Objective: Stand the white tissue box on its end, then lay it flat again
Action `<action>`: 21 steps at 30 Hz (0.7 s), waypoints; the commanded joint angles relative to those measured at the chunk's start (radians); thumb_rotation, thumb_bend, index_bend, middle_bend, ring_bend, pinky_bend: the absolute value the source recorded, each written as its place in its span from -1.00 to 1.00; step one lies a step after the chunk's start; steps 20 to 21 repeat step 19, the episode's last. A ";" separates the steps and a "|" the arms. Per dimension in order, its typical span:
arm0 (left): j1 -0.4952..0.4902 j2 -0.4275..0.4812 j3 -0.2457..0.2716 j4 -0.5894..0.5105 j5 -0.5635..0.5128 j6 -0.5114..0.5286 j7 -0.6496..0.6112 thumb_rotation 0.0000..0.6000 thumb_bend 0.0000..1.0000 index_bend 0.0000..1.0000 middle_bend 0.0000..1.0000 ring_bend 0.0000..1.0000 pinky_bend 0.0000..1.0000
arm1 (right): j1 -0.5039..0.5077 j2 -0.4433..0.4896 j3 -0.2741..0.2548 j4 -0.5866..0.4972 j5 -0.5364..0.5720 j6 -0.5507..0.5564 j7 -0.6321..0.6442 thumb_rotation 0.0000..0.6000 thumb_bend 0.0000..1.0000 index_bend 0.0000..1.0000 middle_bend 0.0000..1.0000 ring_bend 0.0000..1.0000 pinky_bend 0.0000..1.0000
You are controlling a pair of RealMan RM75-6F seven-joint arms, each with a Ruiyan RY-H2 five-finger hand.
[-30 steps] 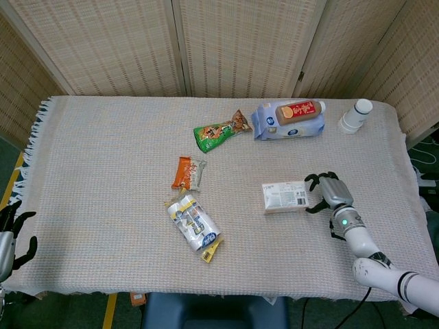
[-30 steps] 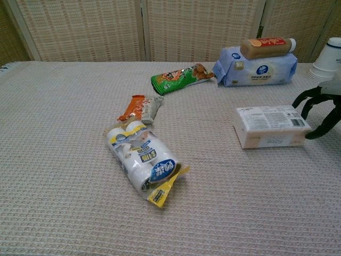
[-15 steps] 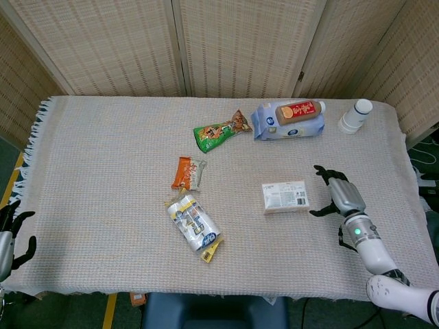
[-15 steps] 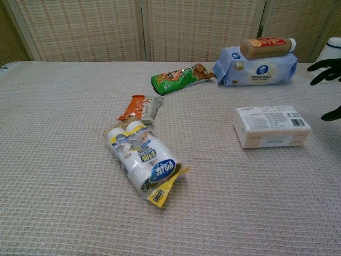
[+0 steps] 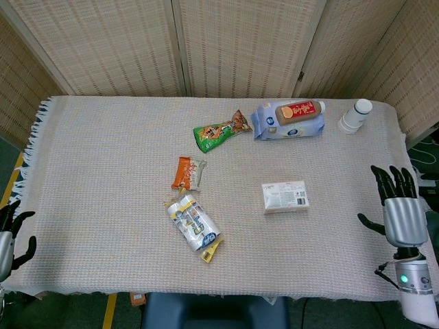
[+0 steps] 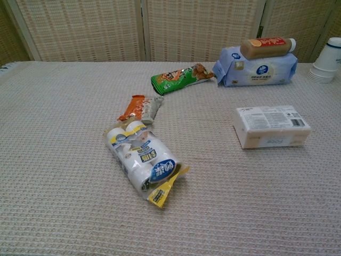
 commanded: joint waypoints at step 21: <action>-0.008 -0.016 0.006 0.014 0.002 -0.014 0.019 1.00 -0.03 -0.52 -1.00 -1.00 -0.76 | -0.104 -0.070 -0.009 0.180 -0.014 -0.072 0.092 1.00 -0.91 -0.87 -0.75 -0.83 -1.00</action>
